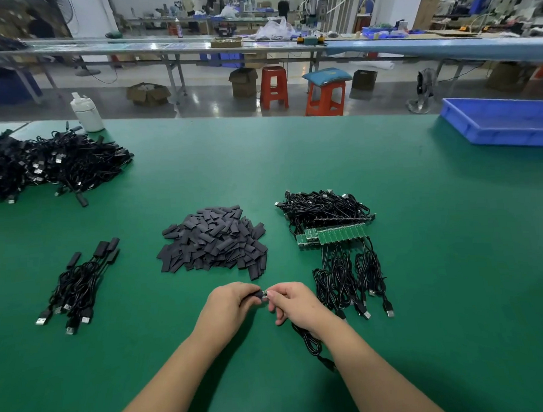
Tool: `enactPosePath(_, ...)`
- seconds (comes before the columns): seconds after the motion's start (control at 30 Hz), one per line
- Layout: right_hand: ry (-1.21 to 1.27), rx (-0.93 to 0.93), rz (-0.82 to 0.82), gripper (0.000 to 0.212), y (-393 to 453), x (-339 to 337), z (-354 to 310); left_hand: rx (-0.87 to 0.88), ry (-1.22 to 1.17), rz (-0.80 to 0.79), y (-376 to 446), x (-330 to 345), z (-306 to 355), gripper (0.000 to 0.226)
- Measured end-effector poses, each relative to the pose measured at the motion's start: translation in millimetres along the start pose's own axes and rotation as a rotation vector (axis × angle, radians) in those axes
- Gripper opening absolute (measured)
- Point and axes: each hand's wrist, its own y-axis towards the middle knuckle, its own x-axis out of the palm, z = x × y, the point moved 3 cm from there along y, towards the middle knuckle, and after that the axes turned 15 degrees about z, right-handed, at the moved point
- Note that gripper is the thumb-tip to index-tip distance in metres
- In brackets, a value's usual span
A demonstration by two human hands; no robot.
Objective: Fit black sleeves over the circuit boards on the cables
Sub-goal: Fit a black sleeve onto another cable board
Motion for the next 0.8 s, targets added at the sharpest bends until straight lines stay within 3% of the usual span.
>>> enactPosePath(0.4,-0.042,-0.031,-0.019,0.028,-1,0,-2,0.094,-0.007,0.027,-4,2,5,0.016)
enactPosePath(0.8,-0.02,-0.003,-0.043,0.026,3,3,4,0.106,0.144,-0.09,0,19,7,0.021)
